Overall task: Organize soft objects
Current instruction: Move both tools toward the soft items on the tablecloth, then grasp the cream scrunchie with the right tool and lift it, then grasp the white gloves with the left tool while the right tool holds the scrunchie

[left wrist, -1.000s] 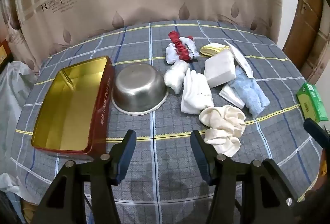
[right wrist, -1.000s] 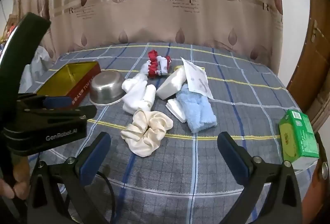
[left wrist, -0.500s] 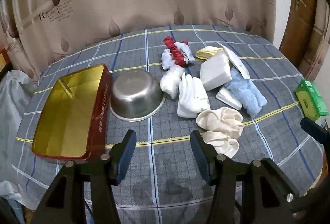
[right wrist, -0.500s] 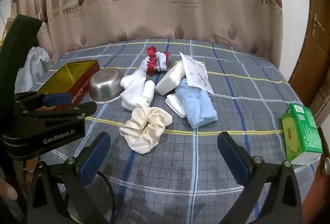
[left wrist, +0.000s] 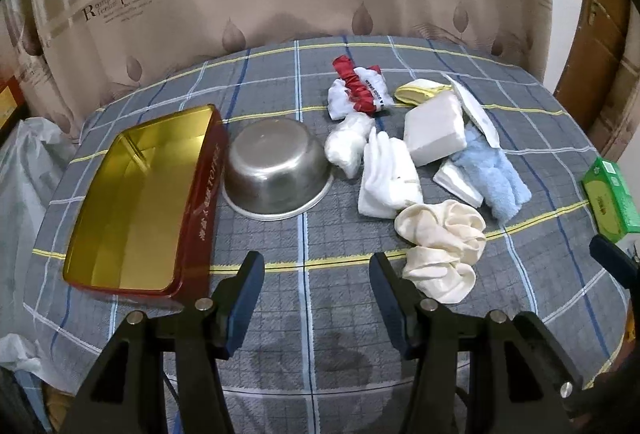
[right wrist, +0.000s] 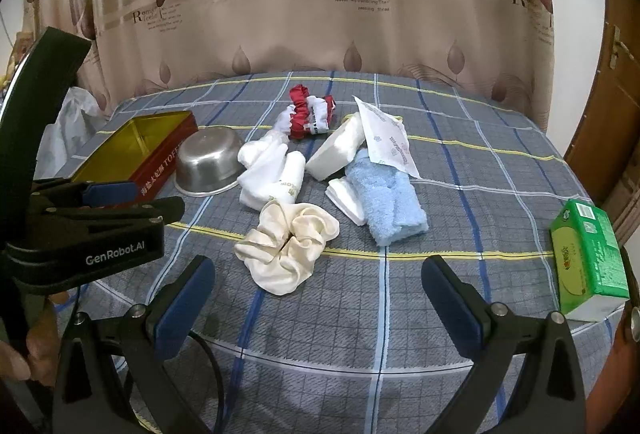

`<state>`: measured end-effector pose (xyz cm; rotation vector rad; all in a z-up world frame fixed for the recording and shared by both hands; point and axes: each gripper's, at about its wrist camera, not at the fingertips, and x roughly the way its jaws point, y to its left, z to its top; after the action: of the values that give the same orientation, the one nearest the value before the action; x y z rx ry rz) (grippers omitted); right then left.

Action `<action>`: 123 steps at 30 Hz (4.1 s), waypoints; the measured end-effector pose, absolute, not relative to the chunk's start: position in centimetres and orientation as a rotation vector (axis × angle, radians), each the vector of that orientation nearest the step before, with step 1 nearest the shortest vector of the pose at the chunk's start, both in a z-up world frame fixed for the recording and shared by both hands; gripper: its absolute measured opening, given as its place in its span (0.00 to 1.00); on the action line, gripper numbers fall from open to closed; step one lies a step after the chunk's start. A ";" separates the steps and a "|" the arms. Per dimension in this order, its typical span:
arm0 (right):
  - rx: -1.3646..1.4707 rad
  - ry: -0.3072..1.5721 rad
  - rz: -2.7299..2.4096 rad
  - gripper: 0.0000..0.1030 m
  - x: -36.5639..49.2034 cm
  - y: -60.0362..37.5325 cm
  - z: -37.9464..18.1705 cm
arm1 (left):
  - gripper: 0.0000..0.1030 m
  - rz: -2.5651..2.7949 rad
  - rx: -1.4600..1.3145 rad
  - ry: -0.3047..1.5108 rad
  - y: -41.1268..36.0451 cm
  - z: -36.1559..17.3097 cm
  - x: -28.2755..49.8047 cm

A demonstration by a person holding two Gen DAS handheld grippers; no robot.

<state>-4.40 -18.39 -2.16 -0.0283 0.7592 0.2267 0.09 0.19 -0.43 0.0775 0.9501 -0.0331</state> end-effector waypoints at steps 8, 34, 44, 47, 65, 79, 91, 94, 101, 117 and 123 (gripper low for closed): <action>-0.029 0.761 0.230 0.99 -4.5 -18.3 -2.2 | 0.54 -0.025 0.073 0.963 0.3 -0.5 0.3; -0.034 0.766 0.237 0.95 -4.8 -17.9 -2.5 | 0.54 -0.001 0.071 0.980 0.7 -0.9 0.4; -0.030 0.787 0.283 0.95 -4.1 -17.9 -2.4 | 0.54 0.025 0.051 0.982 1.5 -0.8 0.5; -0.057 0.828 0.324 0.95 -2.9 -17.7 -2.6 | 0.54 0.034 0.045 0.984 1.7 -0.8 0.6; -0.108 1.028 0.404 0.89 4.4 -15.1 -7.3 | 0.54 0.094 0.007 1.008 4.4 -1.7 2.1; -0.085 1.080 0.467 0.28 5.7 -15.0 -8.8 | 0.54 0.084 0.003 1.038 5.0 -2.6 3.7; -0.050 0.989 0.402 0.16 4.3 -18.3 -6.4 | 0.54 -0.114 0.027 1.080 0.3 -2.1 6.2; -0.015 0.969 0.372 0.16 4.3 -19.8 -5.9 | 0.54 -0.153 0.013 1.098 -0.8 -2.4 7.0; 0.070 0.940 0.325 0.16 4.8 -22.5 -5.5 | 0.54 -0.181 0.004 1.152 -2.5 -3.3 9.1; 0.135 0.956 0.350 0.16 5.3 -23.7 -6.1 | 0.55 -0.179 0.009 1.202 -5.3 -6.5 13.5; 0.145 0.955 0.346 0.16 5.2 -23.8 -6.1 | 0.55 -0.210 0.006 1.188 -6.3 -6.9 13.3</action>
<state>5.24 -23.84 -6.09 0.1452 0.9550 0.3464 13.28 -6.29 -6.92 0.0057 1.1879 -0.2097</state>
